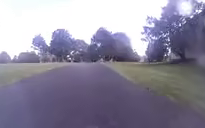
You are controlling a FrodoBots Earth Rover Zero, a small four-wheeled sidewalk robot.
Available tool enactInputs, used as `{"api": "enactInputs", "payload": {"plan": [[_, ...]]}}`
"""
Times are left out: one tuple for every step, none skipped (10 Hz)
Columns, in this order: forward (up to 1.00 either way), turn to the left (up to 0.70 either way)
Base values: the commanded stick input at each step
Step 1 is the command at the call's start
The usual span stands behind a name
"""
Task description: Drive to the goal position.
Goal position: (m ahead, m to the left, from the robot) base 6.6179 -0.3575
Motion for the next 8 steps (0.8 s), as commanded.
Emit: {"api": "enactInputs", "payload": {"plan": [[1.00, 0.00], [1.00, 0.00], [1.00, 0.00], [1.00, 0.00], [1.00, 0.00], [1.00, 0.00], [1.00, 0.00], [1.00, 0.00]]}}
